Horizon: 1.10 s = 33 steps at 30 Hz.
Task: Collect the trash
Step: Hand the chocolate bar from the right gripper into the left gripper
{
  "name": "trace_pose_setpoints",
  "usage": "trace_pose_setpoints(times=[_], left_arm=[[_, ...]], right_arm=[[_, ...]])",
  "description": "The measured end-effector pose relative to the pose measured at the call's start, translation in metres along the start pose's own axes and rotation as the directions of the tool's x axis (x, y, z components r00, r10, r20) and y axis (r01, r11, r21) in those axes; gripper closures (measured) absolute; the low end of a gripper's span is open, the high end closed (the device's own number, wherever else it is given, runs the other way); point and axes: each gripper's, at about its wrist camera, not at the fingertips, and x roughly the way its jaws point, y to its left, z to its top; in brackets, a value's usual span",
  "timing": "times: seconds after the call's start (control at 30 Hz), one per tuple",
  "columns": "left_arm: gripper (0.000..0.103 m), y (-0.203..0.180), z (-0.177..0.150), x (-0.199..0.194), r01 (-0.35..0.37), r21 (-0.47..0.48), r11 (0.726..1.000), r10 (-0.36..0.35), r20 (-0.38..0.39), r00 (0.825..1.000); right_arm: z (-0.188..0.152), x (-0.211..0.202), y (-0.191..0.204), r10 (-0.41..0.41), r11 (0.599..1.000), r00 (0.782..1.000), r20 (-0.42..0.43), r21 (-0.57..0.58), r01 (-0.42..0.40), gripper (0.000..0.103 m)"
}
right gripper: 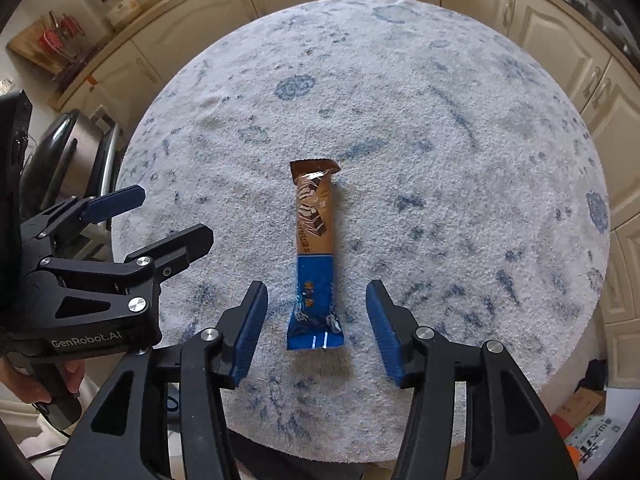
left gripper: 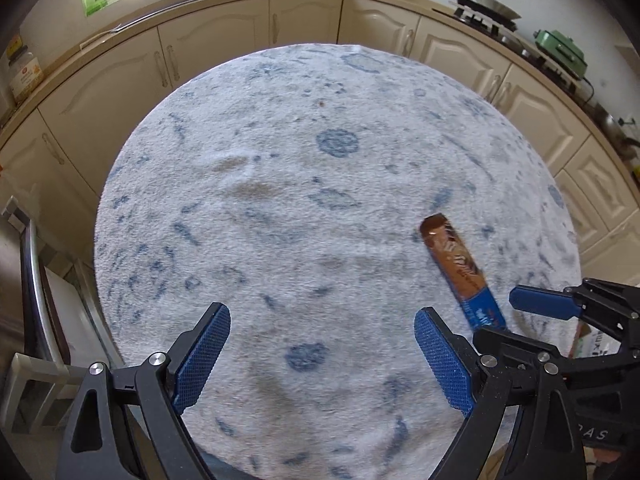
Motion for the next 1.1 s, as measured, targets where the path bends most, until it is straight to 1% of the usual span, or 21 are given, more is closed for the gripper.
trace_pose_setpoints(times=[0.1, 0.27, 0.37, 0.47, 0.53, 0.63, 0.67, 0.7, 0.73, 0.77, 0.8, 0.83, 0.9, 0.97, 1.1], left_arm=[[0.012, -0.01, 0.002, 0.006, 0.051, 0.0, 0.999, -0.051, -0.012, 0.999], [0.012, -0.032, 0.008, 0.019, 0.099, 0.012, 0.995, -0.099, -0.019, 0.995], [0.012, -0.043, 0.013, 0.031, 0.138, 0.012, 0.99, -0.137, -0.044, 0.99], [0.013, -0.057, 0.018, 0.037, 0.14, 0.036, 0.989, -0.139, -0.032, 0.99], [0.014, -0.064, 0.02, 0.043, 0.135, 0.047, 0.99, -0.135, -0.022, 0.991], [0.016, -0.072, 0.02, 0.05, 0.123, 0.063, 0.99, -0.124, 0.002, 0.992], [0.021, -0.074, 0.02, 0.05, 0.118, 0.073, 0.99, -0.119, 0.009, 0.993], [0.028, -0.076, 0.019, 0.051, 0.108, 0.086, 0.99, -0.109, 0.013, 0.994], [0.033, -0.078, 0.018, 0.051, 0.095, 0.096, 0.991, -0.097, 0.017, 0.995], [0.041, -0.079, 0.018, 0.051, 0.085, 0.097, 0.992, -0.087, 0.022, 0.996], [0.052, -0.08, 0.017, 0.05, 0.079, 0.095, 0.992, -0.082, 0.028, 0.996], [0.058, -0.079, 0.016, 0.049, 0.078, 0.092, 0.993, -0.081, 0.032, 0.996], [0.079, -0.076, 0.016, 0.048, 0.097, 0.086, 0.992, -0.1, 0.029, 0.995], [0.088, -0.074, 0.015, 0.047, 0.138, 0.081, 0.987, -0.139, 0.012, 0.99], [0.088, -0.077, 0.012, 0.043, 0.148, 0.097, 0.984, -0.149, 0.007, 0.989]], right_arm=[[-0.006, -0.01, -0.013, -0.031, 0.999, 0.999, 0.022, 0.023, 0.03, 0.047], [-0.01, -0.022, -0.041, -0.123, 0.99, 0.991, 0.045, 0.079, 0.119, 0.047], [-0.013, -0.027, -0.059, -0.147, 0.984, 0.988, 0.052, 0.11, 0.14, 0.047], [-0.014, -0.028, -0.074, -0.171, 0.977, 0.984, 0.05, 0.135, 0.163, 0.047], [-0.016, -0.026, -0.083, -0.161, 0.976, 0.986, 0.038, 0.157, 0.153, 0.047], [-0.019, -0.023, -0.094, -0.11, 0.977, 0.994, 0.019, 0.184, 0.105, 0.047], [-0.02, -0.023, -0.095, -0.106, 0.977, 0.994, 0.019, 0.188, 0.101, 0.047], [-0.022, -0.023, -0.098, -0.111, 0.976, 0.994, 0.021, 0.193, 0.105, 0.047], [-0.023, -0.023, -0.1, -0.118, 0.974, 0.993, 0.025, 0.197, 0.111, 0.047], [-0.023, -0.024, -0.102, -0.121, 0.973, 0.992, 0.027, 0.201, 0.113, 0.047], [-0.024, -0.025, -0.103, -0.12, 0.972, 0.992, 0.029, 0.205, 0.112, 0.047], [-0.024, -0.026, -0.104, -0.116, 0.972, 0.993, 0.031, 0.209, 0.107, 0.047], [-0.026, -0.027, -0.106, -0.109, 0.972, 0.993, 0.037, 0.215, 0.099, 0.047], [-0.026, -0.029, -0.107, -0.115, 0.971, 0.992, 0.043, 0.217, 0.103, 0.047], [-0.028, -0.031, -0.107, -0.116, 0.97, 0.992, 0.051, 0.221, 0.102, 0.047]])
